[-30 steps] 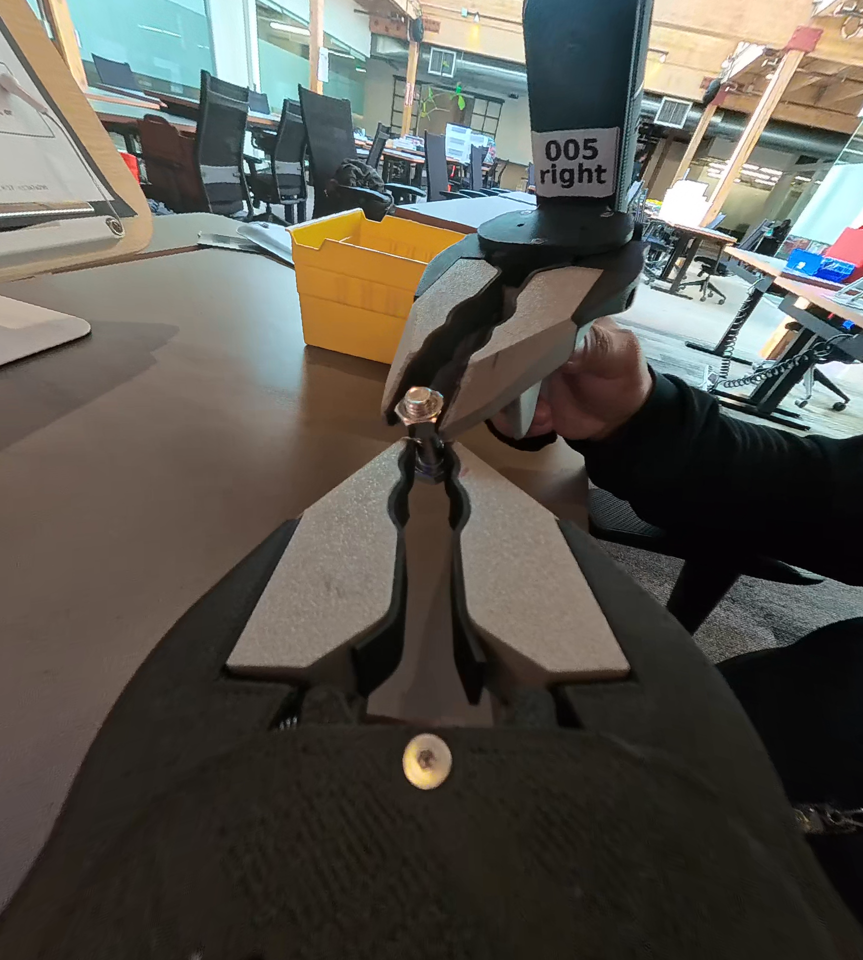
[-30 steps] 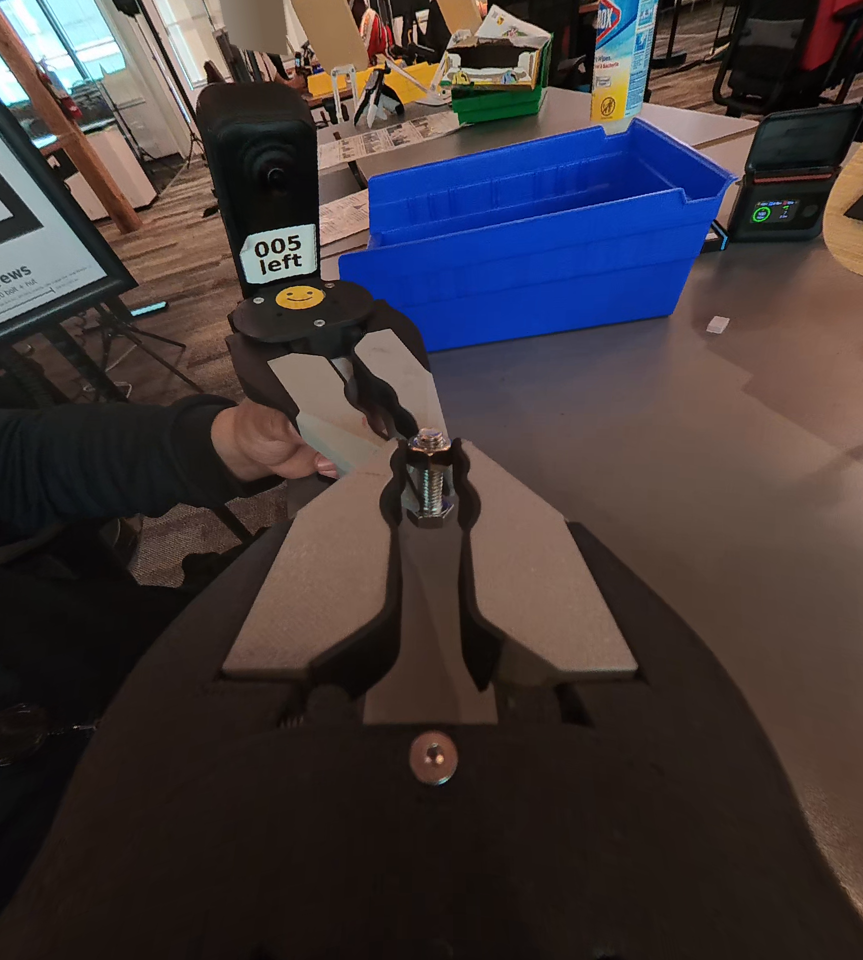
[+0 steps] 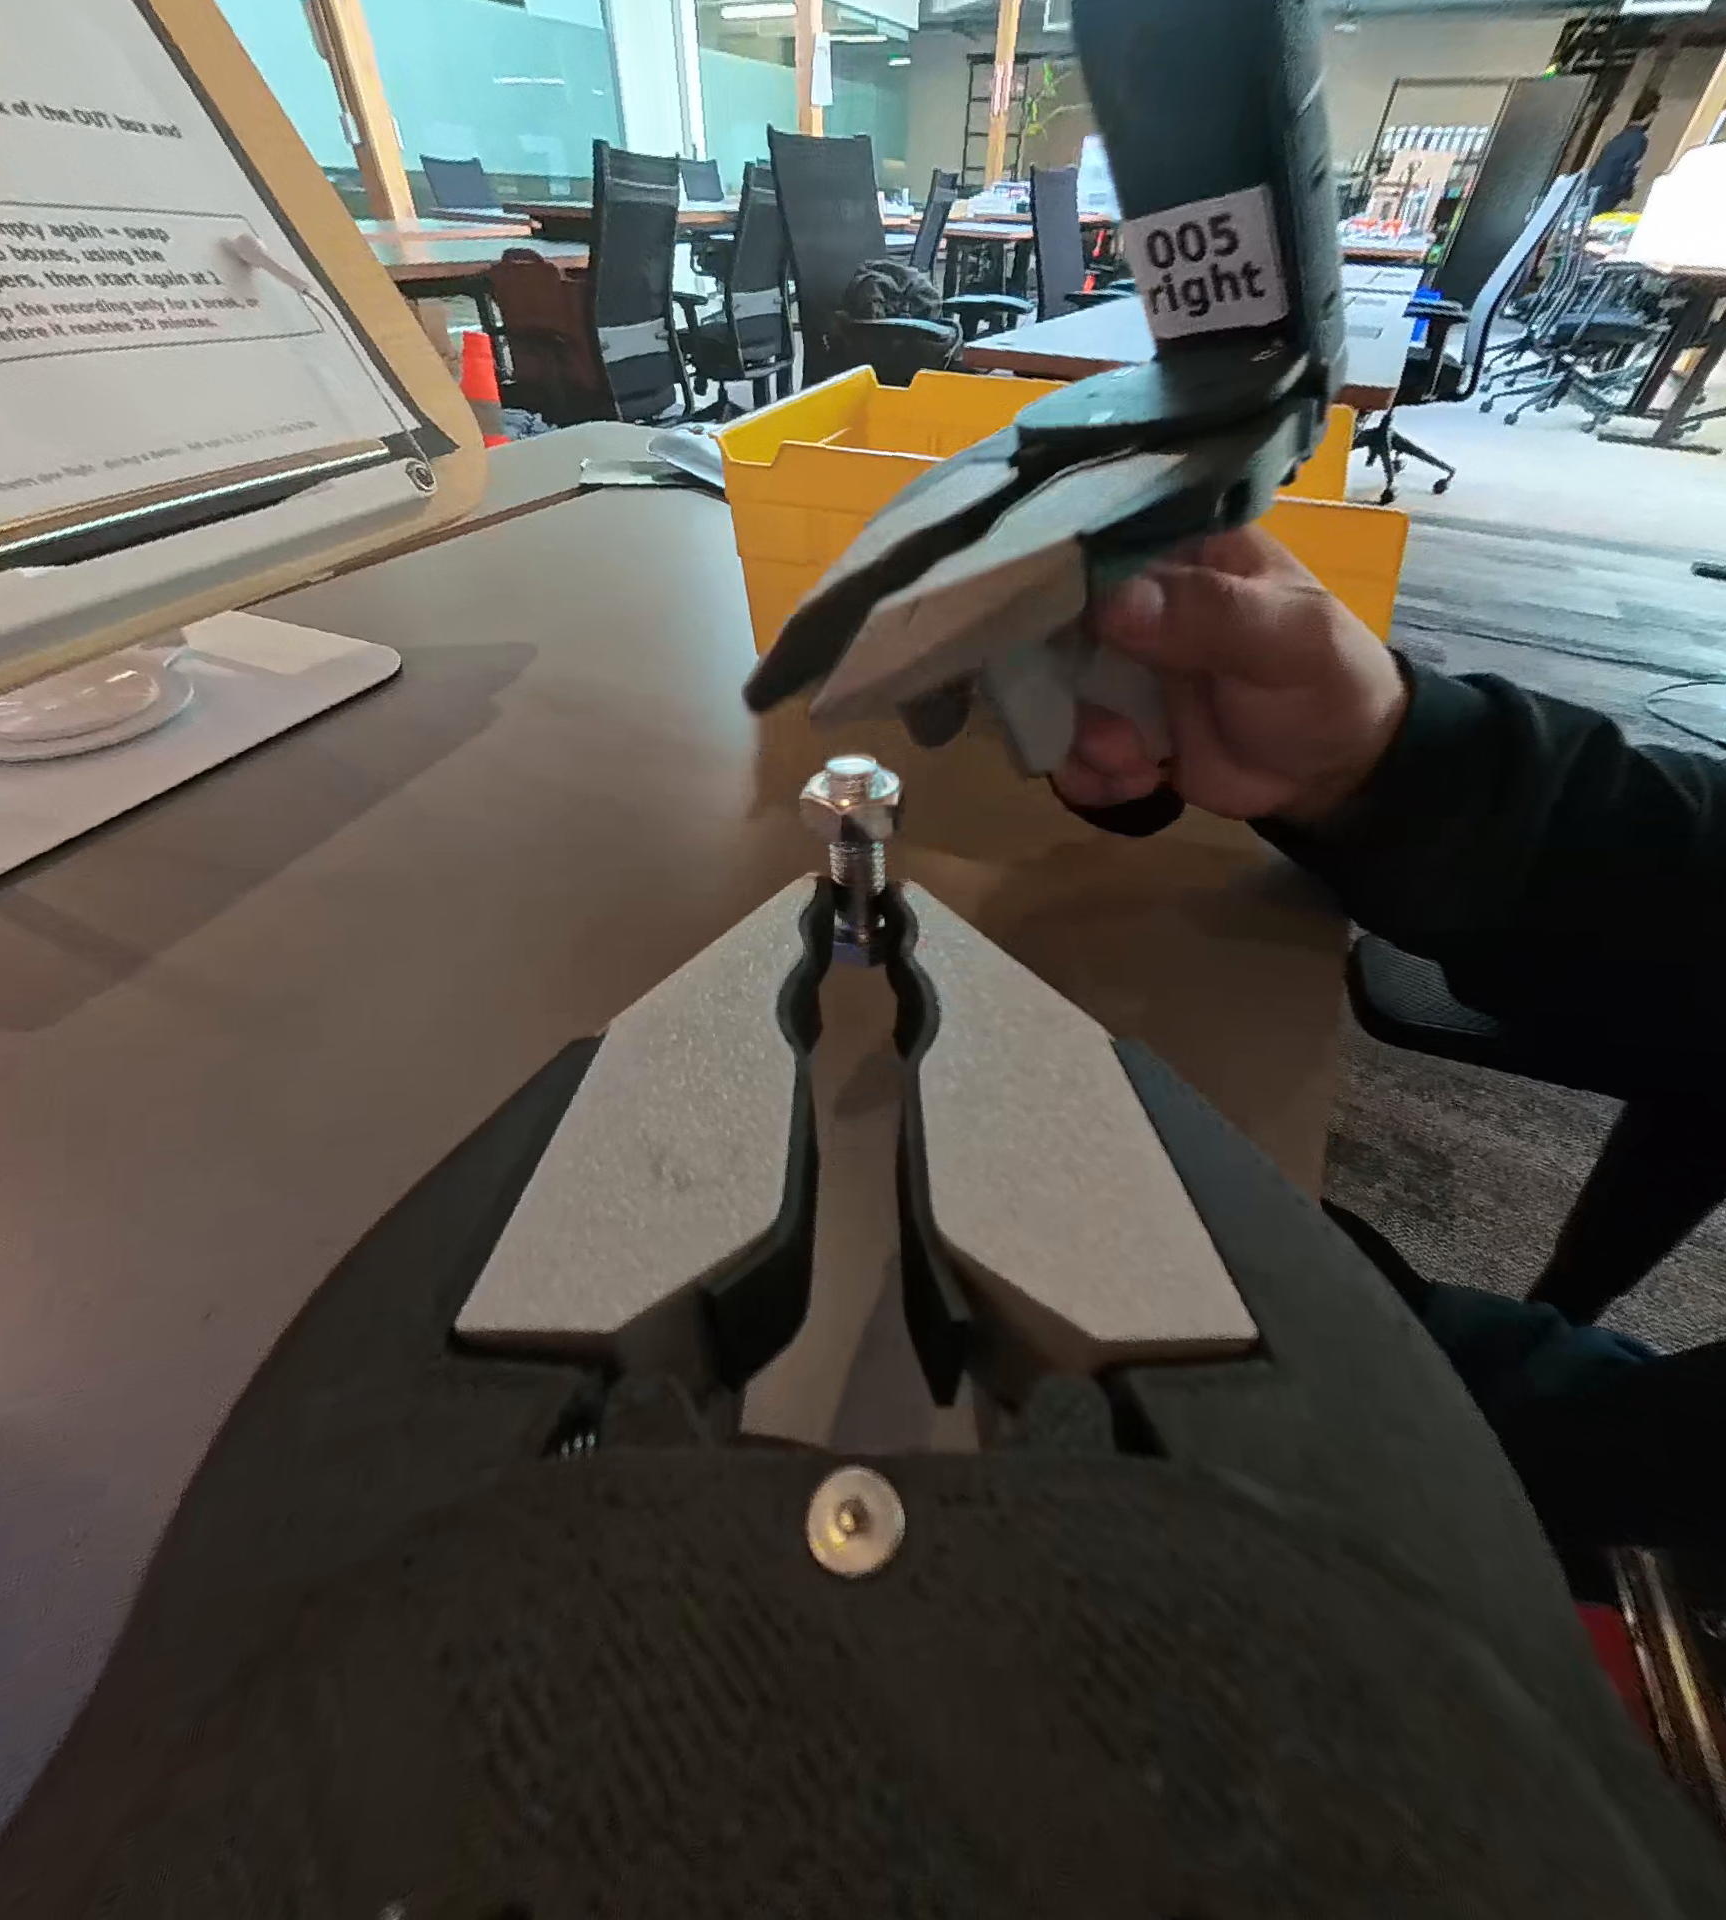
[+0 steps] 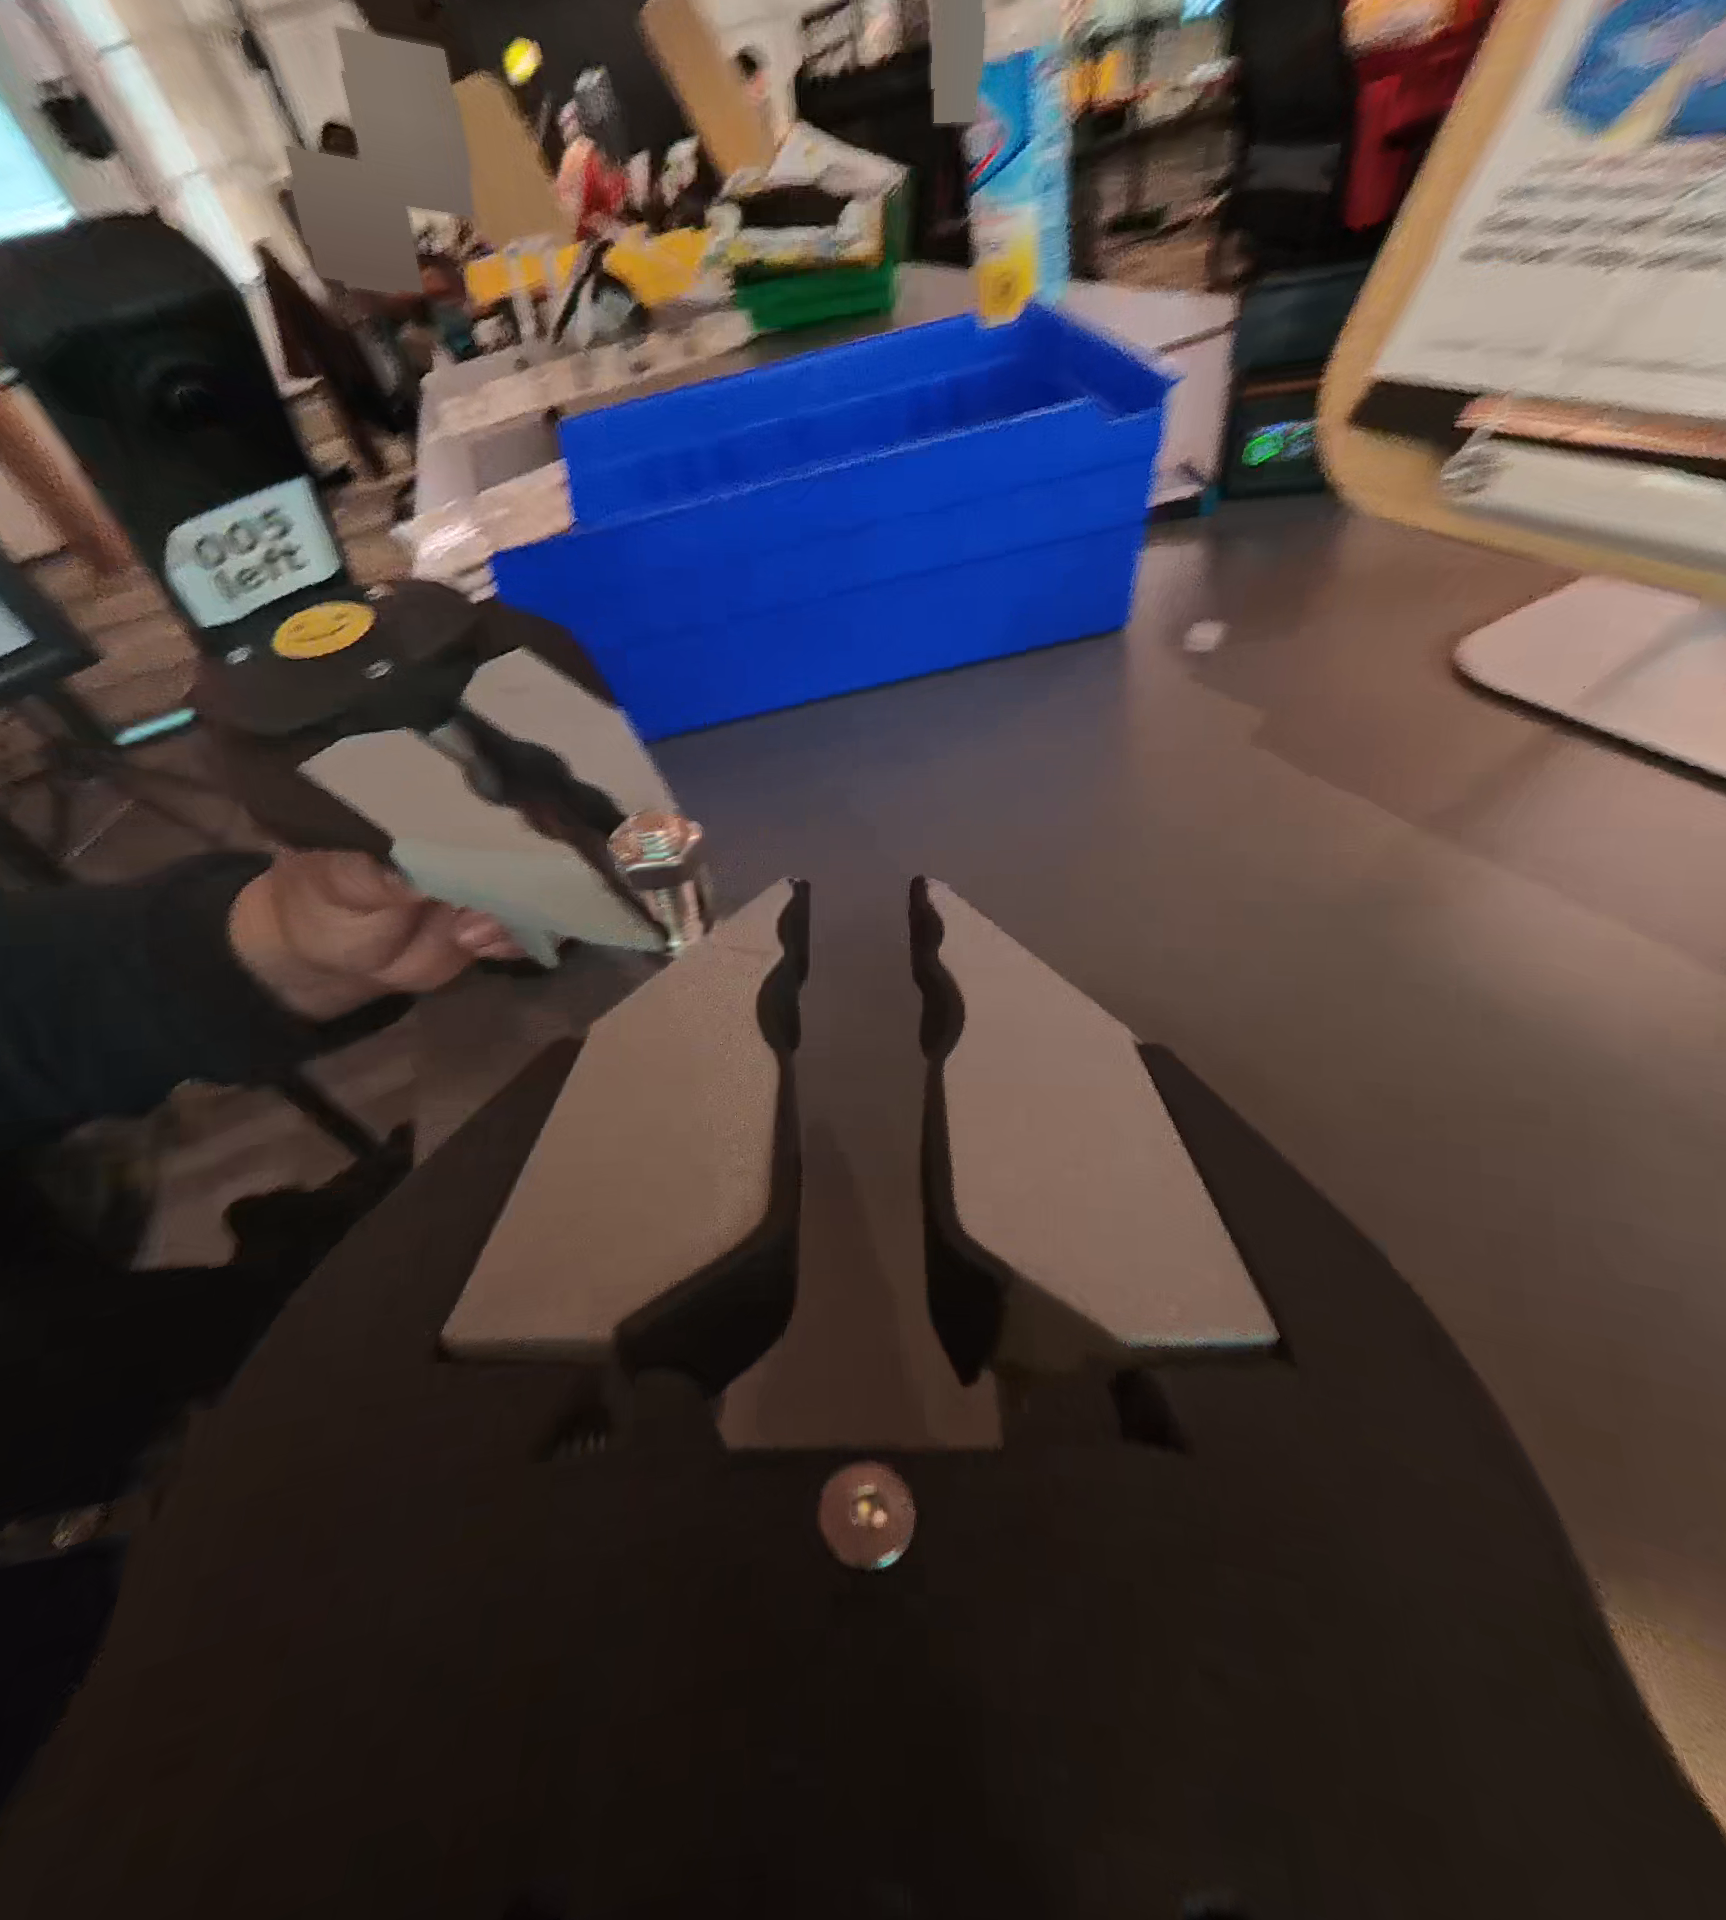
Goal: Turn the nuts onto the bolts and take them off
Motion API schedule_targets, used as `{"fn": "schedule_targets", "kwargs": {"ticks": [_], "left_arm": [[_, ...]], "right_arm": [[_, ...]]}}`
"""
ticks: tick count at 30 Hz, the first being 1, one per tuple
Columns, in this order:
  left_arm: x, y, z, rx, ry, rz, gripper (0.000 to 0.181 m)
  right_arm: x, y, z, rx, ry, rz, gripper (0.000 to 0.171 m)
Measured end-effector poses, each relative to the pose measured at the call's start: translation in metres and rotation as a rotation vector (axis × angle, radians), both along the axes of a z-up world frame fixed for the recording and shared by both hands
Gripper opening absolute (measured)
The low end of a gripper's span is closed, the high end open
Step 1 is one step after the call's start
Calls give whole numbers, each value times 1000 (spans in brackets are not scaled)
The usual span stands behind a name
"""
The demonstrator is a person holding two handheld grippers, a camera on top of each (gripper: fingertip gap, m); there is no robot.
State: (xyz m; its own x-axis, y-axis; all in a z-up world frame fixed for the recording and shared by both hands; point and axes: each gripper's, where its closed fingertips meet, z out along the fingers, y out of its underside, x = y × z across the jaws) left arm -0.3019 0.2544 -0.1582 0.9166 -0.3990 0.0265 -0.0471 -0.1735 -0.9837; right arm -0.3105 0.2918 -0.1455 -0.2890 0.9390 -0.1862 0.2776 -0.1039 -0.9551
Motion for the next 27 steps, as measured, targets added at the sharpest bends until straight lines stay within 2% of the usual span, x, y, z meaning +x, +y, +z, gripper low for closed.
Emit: {"fn": "schedule_targets", "kwargs": {"ticks": [1,4,8,14,16,20,24,27], "left_arm": [[0,1,-2,-8,15,9,7],[-1,4,-7,-29,42,30,7],[-12,6,-4,-21,15,84,7],[11,3,-7,-14,91,-14,7],[6,4,-9,-18,114,26,7],[-9,5,-6,-25,40,76,7],[1,5,-7,-22,69,30,7],[16,3,-12,-32,130,-26,7]], "right_arm": [[3,1,6,-12,34,-5,16],[10,-31,19,-61,69,153,31],[2,-49,1,38,15,176,37],[-5,-70,1,-58,43,254,48],[-7,-68,-1,-16,33,233,48],[-2,-51,6,-19,46,174,42],[-1,-54,-2,-16,25,197,39],[-6,-74,0,-59,47,257,45]]}}
